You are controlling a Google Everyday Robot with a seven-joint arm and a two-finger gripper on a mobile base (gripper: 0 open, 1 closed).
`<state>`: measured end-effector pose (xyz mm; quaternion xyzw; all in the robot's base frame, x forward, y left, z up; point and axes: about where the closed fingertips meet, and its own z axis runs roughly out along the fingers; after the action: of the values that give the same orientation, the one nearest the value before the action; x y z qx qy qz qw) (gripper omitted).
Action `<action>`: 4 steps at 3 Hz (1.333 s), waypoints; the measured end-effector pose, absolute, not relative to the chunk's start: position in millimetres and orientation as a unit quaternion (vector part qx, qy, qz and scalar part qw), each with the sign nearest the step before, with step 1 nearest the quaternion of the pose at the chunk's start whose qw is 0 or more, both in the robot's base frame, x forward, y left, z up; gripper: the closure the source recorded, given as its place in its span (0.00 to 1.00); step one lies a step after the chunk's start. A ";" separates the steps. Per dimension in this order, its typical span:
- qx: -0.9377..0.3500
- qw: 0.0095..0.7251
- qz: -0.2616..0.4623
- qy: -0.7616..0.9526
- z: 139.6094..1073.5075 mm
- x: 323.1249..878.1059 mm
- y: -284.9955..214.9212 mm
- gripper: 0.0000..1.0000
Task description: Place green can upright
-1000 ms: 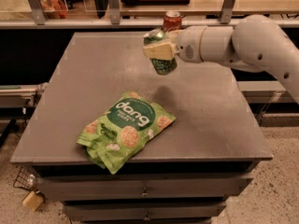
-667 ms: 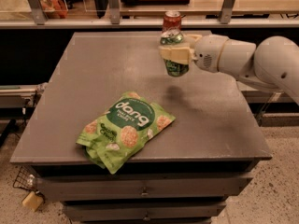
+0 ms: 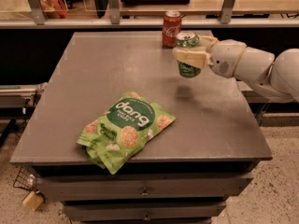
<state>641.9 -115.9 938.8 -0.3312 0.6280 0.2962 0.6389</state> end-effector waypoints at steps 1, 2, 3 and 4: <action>-0.342 0.627 0.317 0.623 929.4 637.5 -109.9 1.00; -0.350 0.612 0.343 0.621 919.8 630.2 -110.9 1.00; -0.347 0.602 0.365 0.620 912.1 623.9 -115.3 0.90; -0.346 0.602 0.388 0.607 899.7 614.4 -122.3 0.66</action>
Offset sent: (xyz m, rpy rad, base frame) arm -0.0237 -0.0046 -0.0326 0.0407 0.0889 0.1697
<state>614.4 -122.3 899.7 -0.3464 0.6065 0.3876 0.6016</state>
